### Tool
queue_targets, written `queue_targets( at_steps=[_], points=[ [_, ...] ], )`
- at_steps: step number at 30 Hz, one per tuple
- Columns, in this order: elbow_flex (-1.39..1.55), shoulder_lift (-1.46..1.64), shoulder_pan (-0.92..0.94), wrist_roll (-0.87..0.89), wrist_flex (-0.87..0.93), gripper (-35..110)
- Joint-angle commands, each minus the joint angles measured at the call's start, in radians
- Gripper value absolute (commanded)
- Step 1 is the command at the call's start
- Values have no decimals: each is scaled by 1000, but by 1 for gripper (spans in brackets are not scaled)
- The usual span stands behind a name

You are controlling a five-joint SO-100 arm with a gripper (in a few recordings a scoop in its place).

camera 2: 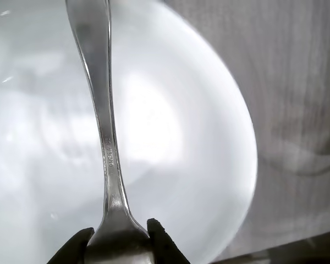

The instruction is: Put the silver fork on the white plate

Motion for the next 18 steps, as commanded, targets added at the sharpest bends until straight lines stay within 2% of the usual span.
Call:
queue_targets(
  at_steps=[1, 13, 18],
  points=[
    [-44, -41, -3, 5, -48, 0],
    [-164, -302, 0, 6, -98, 1],
    [-187, -321, -3, 3, -91, 22]
  ],
)
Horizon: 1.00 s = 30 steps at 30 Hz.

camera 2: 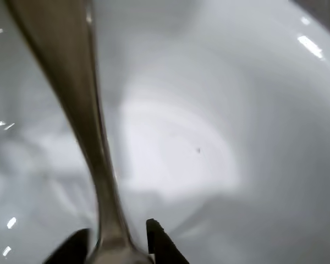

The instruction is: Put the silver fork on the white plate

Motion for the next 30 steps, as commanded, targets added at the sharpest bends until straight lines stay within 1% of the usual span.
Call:
queue_targets(
  at_steps=[1, 6, 20, 26, 27, 28, 29, 30],
  points=[
    [-29, 9, -3, -2, 11, 23],
    [-64, 15, 3, -3, 43, 33],
    [-86, 123, 11, 5, 164, 35],
    [-83, 222, 64, 8, 233, 35],
    [-80, 259, 80, 11, 252, 32],
    [-72, 305, 97, 11, 262, 25],
    [-54, 357, 117, 23, 261, 14],
    [-38, 410, 147, 55, 252, 0]
  ],
)
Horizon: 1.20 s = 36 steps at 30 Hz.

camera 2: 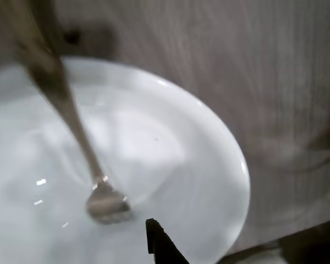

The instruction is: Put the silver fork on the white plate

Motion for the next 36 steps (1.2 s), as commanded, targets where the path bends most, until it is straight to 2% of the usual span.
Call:
queue_targets(
  at_steps=[1, 5, 11, 14, 18, 27, 36],
  points=[
    [20, 204, 92, 92, 6, 0],
    [184, 399, 232, 152, -40, 0],
    [738, 934, 365, 156, -291, 0],
    [936, 1146, 385, 117, -360, 0],
    [1080, 1241, 391, 35, -422, 0],
    [1342, 1523, 368, 38, -468, 0],
    [1523, 1637, 489, 43, -538, 0]
  ],
)
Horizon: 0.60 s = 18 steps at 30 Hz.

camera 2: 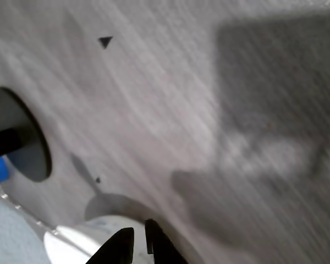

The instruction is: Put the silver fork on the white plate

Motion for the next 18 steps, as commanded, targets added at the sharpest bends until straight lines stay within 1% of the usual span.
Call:
queue_targets(
  at_steps=[1, 4, 8, 18],
  points=[
    [58, 124, 49, 9, 2, 0],
    [129, 301, 86, 11, 87, 0],
    [163, 301, 120, 9, 100, 0],
    [164, 301, 118, 3, 124, 0]
  ],
)
